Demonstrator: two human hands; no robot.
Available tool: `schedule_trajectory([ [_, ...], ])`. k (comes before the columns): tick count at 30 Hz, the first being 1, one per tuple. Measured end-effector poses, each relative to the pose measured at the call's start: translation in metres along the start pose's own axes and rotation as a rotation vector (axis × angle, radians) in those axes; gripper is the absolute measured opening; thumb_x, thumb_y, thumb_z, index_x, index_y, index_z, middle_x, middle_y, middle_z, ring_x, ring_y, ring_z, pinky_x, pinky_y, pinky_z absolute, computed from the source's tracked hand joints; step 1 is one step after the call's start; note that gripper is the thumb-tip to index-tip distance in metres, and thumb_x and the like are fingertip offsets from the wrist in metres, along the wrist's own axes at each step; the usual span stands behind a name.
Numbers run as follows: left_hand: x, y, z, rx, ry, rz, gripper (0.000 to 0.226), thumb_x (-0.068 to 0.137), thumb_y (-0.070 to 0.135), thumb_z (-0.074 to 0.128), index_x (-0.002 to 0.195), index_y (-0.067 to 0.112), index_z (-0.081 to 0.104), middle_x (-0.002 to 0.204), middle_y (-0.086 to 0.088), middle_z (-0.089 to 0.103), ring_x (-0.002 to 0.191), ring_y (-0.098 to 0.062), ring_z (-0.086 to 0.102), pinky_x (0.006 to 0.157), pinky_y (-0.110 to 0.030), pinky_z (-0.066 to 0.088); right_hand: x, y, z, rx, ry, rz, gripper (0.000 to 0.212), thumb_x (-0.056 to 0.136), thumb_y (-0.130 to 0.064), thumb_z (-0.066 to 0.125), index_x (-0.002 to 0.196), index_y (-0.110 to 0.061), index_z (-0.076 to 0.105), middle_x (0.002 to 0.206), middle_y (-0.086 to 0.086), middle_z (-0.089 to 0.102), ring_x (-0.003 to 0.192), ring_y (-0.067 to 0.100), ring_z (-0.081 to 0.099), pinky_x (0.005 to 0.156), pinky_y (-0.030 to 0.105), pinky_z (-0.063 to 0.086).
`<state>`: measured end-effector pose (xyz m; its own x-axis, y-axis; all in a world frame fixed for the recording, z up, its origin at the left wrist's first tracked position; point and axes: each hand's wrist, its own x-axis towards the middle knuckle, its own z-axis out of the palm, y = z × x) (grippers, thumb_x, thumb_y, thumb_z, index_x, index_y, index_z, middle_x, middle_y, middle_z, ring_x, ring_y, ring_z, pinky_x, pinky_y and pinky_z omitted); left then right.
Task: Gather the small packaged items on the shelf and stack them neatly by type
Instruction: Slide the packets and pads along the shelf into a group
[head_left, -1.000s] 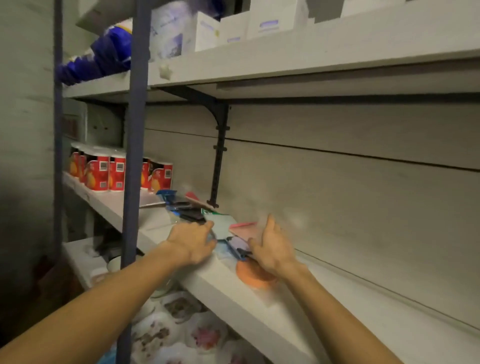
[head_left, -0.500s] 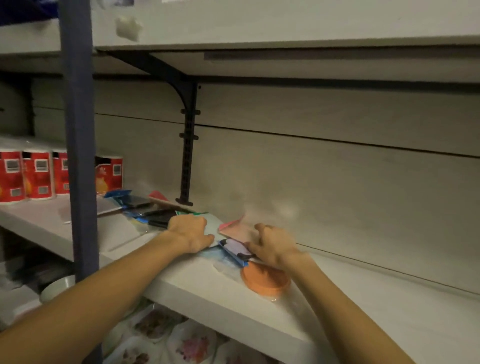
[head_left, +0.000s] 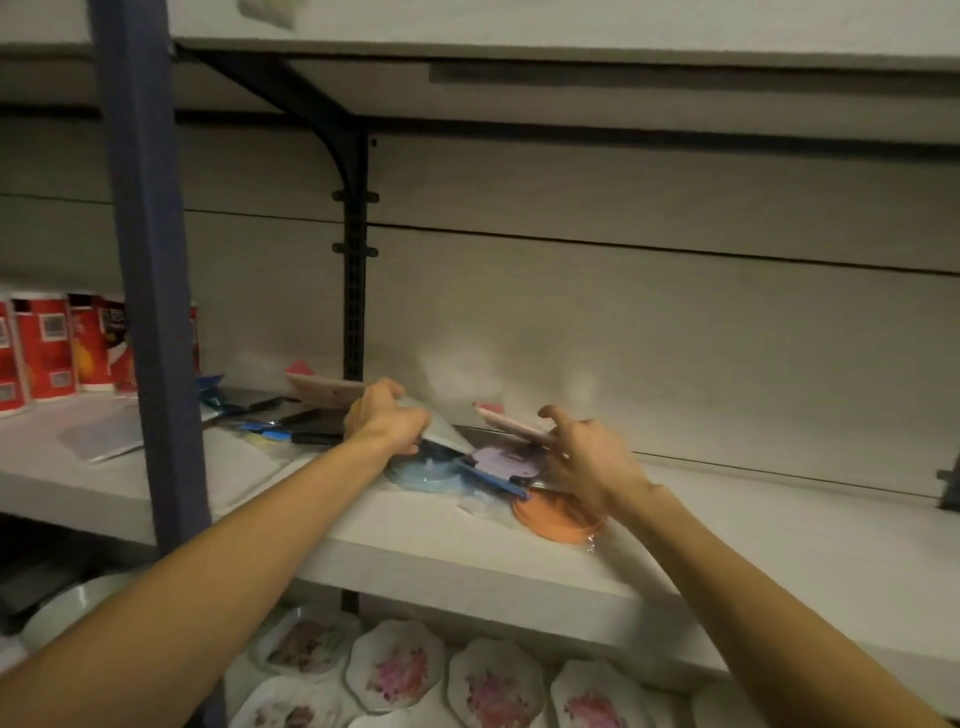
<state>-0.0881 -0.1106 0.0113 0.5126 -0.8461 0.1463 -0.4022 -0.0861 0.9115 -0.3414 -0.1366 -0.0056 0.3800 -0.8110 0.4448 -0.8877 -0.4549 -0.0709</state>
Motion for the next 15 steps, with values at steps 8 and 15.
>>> schedule_trajectory([
  [8, 0.000, 0.009, -0.012, -0.131, 0.037, 0.150, 0.038, 0.084, 0.003, 0.060, 0.113, 0.025, 0.070, 0.116, 0.004, 0.065, 0.093, -0.020, 0.064, 0.045, -0.019, 0.056, -0.007, -0.003, -0.004, 0.190, 0.283, 0.125, 0.030, 0.096, -0.022, 0.051, 0.125, -0.021, 0.058, 0.098, 0.013, 0.074, 0.088, 0.039, 0.066, 0.068, 0.041, 0.049],
  [15, -0.015, 0.014, -0.007, 0.025, 0.104, 0.258, 0.042, 0.082, 0.005, 0.055, 0.113, 0.025, 0.075, 0.110, 0.001, 0.073, 0.104, -0.026, 0.064, 0.090, -0.034, 0.056, -0.017, 0.006, -0.015, 0.570, 0.468, 0.277, 0.029, 0.092, -0.017, 0.051, 0.118, -0.016, 0.065, 0.096, 0.007, 0.073, 0.086, 0.029, 0.067, 0.074, 0.042, 0.054],
])
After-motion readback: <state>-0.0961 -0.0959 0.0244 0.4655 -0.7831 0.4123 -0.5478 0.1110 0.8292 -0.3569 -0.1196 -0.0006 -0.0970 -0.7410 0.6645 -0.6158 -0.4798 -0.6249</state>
